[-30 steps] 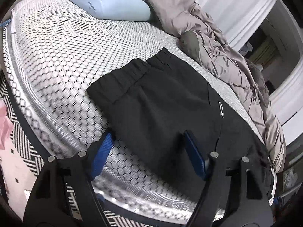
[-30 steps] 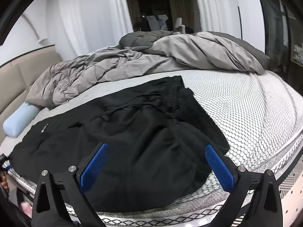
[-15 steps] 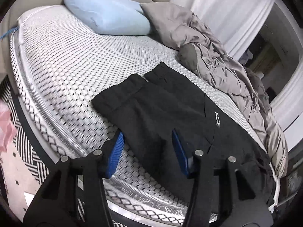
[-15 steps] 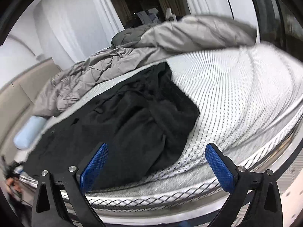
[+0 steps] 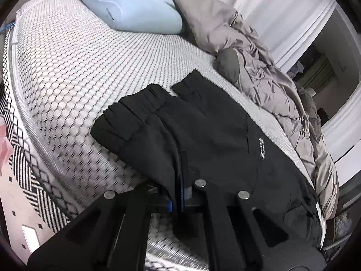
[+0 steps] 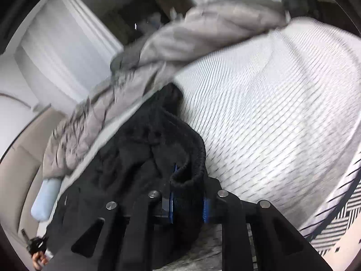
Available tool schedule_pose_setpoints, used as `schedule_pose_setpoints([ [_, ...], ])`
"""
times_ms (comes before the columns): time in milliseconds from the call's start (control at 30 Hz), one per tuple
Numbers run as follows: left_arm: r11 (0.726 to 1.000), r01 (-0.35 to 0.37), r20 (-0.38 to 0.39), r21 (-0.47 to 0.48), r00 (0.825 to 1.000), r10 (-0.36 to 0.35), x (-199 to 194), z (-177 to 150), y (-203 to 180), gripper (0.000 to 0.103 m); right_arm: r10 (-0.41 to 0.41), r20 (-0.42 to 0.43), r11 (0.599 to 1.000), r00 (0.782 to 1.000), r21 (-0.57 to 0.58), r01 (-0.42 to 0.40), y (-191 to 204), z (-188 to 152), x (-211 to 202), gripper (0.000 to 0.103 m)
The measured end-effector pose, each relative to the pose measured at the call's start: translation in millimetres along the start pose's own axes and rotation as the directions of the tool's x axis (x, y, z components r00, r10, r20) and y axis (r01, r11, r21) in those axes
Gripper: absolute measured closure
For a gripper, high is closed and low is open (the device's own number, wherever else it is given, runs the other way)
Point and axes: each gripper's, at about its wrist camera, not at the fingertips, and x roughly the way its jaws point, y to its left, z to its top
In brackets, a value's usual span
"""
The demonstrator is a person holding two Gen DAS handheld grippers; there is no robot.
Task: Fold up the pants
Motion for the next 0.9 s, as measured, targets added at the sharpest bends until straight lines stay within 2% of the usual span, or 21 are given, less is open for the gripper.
schedule_pose_setpoints([
  [67, 1.000, -0.005, -0.038, -0.012, 0.999, 0.004, 7, -4, 4, 0.102, -0.007, 0.016, 0.997, 1.000, 0.079, 0.006, -23, 0, -7, 0.085],
  [133, 1.000, 0.000, -0.035, -0.014, 0.999, 0.000, 5, -5, 6, 0.101, 0.009, -0.067, 0.986, 0.998, 0.165, 0.002, -44, -4, 7, 0.079],
  [167, 1.000, 0.008, -0.030, -0.012, 1.000, -0.008, 2, -5, 7, 0.101, 0.046, -0.074, 0.979, 0.996, 0.203, -0.030, -52, -8, 8, 0.077],
  [200, 1.000, 0.016, -0.026, -0.015, 1.000, -0.016, 1, -5, 7, 0.101, 0.074, -0.054, 0.975, 0.996, 0.212, -0.061, -54, -10, 4, 0.066],
  [233, 1.000, 0.020, -0.029, -0.018, 0.999, -0.021, -1, -5, 10, 0.101, 0.113, -0.019, 0.971, 0.993, 0.213, -0.106, -54, -13, -5, 0.046],
  [267, 0.999, 0.026, -0.035, -0.030, 0.999, -0.027, 1, -5, 12, 0.101, 0.165, 0.018, 0.962, 0.986, 0.219, -0.165, -54, -18, -15, 0.037],
  [300, 0.999, 0.031, -0.043, -0.044, 0.999, -0.033, 4, -4, 14, 0.101, 0.199, 0.028, 0.954, 0.980, 0.226, -0.200, -55, -20, -18, 0.033],
  [333, 0.998, 0.036, -0.047, -0.060, 0.998, -0.039, 6, -3, 16, 0.101, 0.241, 0.030, 0.942, 0.970, 0.235, -0.241, -55, -24, -18, 0.033],
  [400, 0.996, 0.041, -0.045, -0.078, 0.998, -0.045, 9, -1, 16, 0.101, 0.249, 0.000, 0.941, 0.969, 0.237, -0.242, -54, -28, -10, 0.035],
  [467, 0.997, 0.031, -0.036, -0.072, 0.999, -0.034, 9, 0, 12, 0.101, 0.257, -0.001, 0.941, 0.966, 0.229, -0.250, -47, -28, -3, 0.047],
  [533, 0.999, 0.011, -0.027, -0.050, 1.000, -0.012, 8, 0, 7, 0.101, 0.268, -0.004, 0.940, 0.964, 0.221, -0.260, -38, -27, 0, 0.052],
  [600, 0.999, 0.000, -0.025, -0.040, 1.000, -0.001, 9, -1, 5, 0.101, 0.230, -0.051, 0.960, 0.972, 0.176, -0.218, -26, -23, 5, 0.058],
  [667, 0.999, 0.001, -0.029, -0.040, 1.000, -0.003, 7, -1, 6, 0.102, 0.192, -0.095, 0.976, 0.977, 0.125, -0.180, -20, -24, 12, 0.085],
  [733, 1.000, 0.008, -0.023, -0.029, 1.000, -0.008, 0, -1, 7, 0.102, 0.161, -0.102, 0.984, 0.982, 0.094, -0.152, -19, -26, 10, 0.091],
  [833, 1.000, -0.007, -0.044, 0.009, 0.999, 0.008, -5, -7, 10, 0.102, 0.147, -0.033, 0.987, 0.989, 0.063, -0.145, -19, -25, -12, 0.092],
  [900, 1.000, -0.003, -0.055, -0.002, 0.998, 0.003, -4, -7, 13, 0.102, 0.125, -0.069, 0.990, 0.990, 0.068, -0.121, -22, -29, -8, 0.092],
])
